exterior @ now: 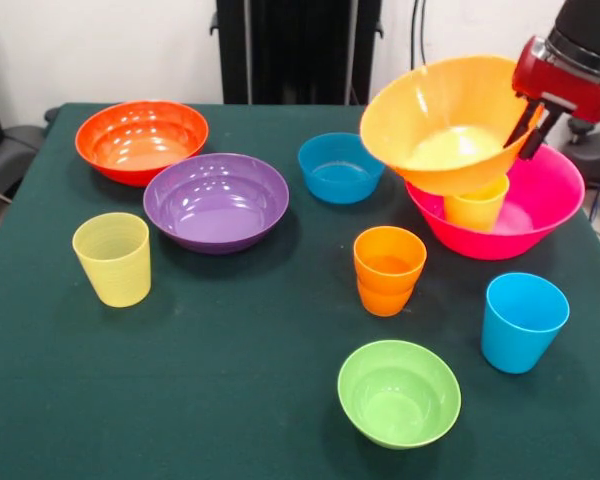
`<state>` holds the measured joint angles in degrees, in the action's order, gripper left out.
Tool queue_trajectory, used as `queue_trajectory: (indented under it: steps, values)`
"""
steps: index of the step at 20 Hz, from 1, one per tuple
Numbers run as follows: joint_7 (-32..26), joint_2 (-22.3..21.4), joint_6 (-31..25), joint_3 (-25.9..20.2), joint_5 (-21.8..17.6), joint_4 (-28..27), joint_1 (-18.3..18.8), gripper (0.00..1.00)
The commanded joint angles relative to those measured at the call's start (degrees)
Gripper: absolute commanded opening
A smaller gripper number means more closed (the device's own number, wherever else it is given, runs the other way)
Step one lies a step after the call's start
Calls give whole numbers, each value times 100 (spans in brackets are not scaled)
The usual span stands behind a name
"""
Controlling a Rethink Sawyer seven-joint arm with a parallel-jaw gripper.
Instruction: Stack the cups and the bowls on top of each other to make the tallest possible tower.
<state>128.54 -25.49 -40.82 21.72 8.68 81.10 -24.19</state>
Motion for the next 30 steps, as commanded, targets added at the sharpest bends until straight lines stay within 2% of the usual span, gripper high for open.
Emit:
queue_trajectory:
  steps: [1, 13, 30]
  values:
    - [1461, 433, 277, -123, 163, -231, -235, 0]
    - [1533, 495, -73, 123, 495, -395, -481, 0]
    - [1699, 587, -282, 292, 739, -524, -695, 0]
